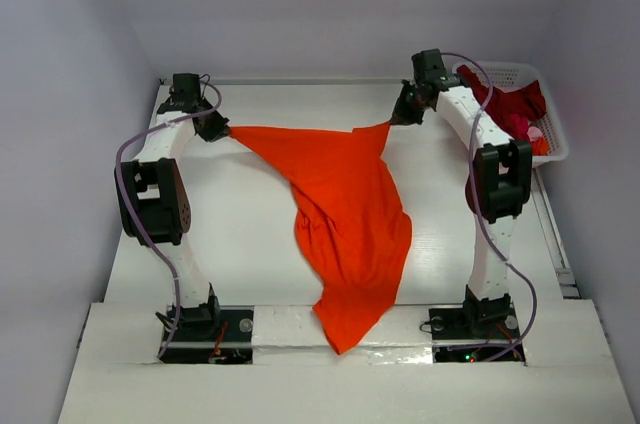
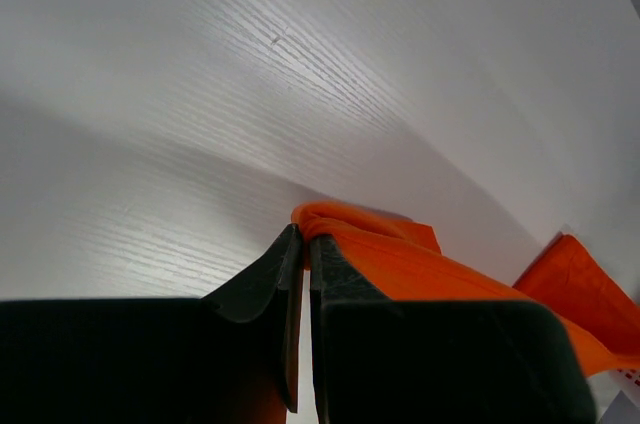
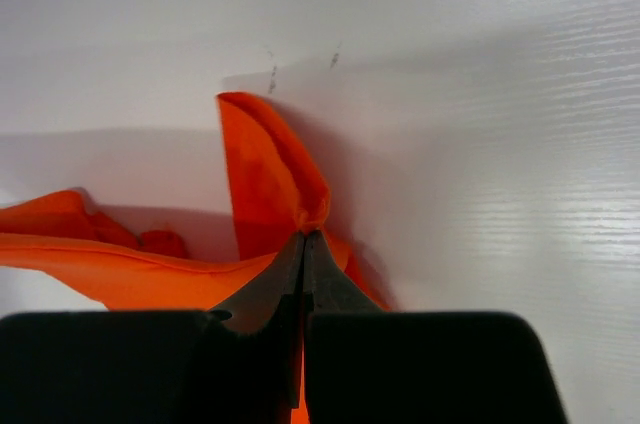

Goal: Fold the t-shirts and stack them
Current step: Flatten out the tshirt

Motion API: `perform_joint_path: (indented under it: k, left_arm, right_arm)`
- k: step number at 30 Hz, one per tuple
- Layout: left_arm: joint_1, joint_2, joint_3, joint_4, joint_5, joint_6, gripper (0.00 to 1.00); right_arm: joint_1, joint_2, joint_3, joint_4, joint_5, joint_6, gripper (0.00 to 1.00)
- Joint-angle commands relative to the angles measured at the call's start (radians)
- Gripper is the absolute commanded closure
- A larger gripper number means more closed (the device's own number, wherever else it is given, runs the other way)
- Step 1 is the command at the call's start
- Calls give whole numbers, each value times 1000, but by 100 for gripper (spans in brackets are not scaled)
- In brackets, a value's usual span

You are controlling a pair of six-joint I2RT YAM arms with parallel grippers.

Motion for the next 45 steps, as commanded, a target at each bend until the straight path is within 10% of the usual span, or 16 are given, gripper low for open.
perform_joint_path:
  k: [1, 13, 23, 45]
  left_arm:
    - [0, -39, 56, -9, -4, 3, 100]
    - [0, -47, 104, -16, 30, -17, 100]
    - [0, -11, 325, -112, 58, -23, 100]
    - [0, -4, 348, -143, 35, -14, 100]
  right_arm:
    - [-11, -94, 50, -8, 35, -10, 100]
    - [-22, -220, 69, -28, 42, -34, 100]
    - [-31, -68, 512, -209, 26, -80, 100]
    - [46, -283, -42, -32, -152, -68, 100]
